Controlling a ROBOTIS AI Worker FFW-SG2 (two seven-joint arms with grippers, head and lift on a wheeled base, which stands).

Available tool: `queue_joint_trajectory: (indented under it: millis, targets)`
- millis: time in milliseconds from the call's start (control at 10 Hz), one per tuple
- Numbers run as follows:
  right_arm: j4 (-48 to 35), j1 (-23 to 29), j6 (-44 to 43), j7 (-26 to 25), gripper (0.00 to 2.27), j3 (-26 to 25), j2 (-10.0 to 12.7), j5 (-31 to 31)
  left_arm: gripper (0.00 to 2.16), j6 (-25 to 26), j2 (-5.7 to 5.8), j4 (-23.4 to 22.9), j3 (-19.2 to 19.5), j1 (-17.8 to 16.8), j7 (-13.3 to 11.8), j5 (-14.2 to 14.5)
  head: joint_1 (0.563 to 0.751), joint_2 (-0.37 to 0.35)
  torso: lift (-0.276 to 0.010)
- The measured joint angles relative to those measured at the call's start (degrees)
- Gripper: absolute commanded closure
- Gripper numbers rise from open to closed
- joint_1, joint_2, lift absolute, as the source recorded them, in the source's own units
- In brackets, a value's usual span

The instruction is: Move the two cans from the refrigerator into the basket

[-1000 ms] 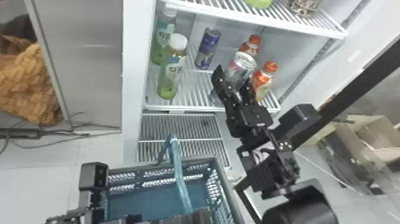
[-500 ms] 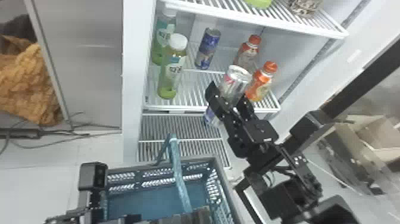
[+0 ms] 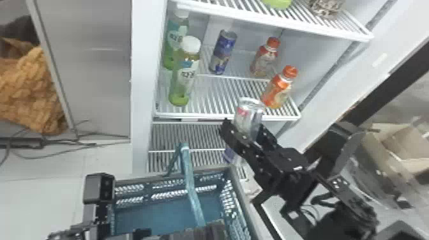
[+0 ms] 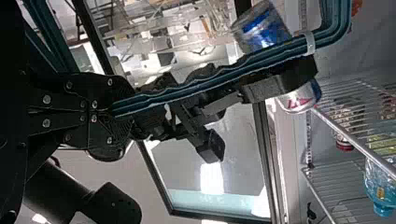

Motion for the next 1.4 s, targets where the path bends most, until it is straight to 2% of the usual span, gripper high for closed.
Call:
queue_joint_trajectory:
  millis: [300,400,900,1200,1400]
  targets:
    - [-6.1,1.0,17.0,2.9,0.76,-3.6,0.4,-0.7,1.19,-0.1,0.0,0.0,0.0,0.1,0.0,0.0,0.695,-0.35,-0.276]
    - [-7.0,0.7,20.2,3.2,0.76,-4.1,0.4,-0.8,1.19,0.0,0.0,0.0,-0.1,0.1,0.0,0.0,0.695,-0.35,-0.276]
    - [-4.3,-4.3,36.8,7.6,0.76,-5.0,0.4,0.1,1.19,0.0,-0.04,0.0,-0.1,0.1,0.0,0.0,0.695,-0.35,-0.276]
    - [-3.6,-5.4,39.5,8.4,0.42,-5.0,0.2,0.8,1.19,0.1,-0.09,0.0,-0.1,0.1,0.0,-0.1,0.695,-0.35,-0.276]
    - [-3.4,-5.6,37.4,8.8,0.36,-5.0,0.2,1.2,1.19,0.1,-0.09,0.0,0.0,0.2,0.0,-0.1,0.695,-0.35,-0.276]
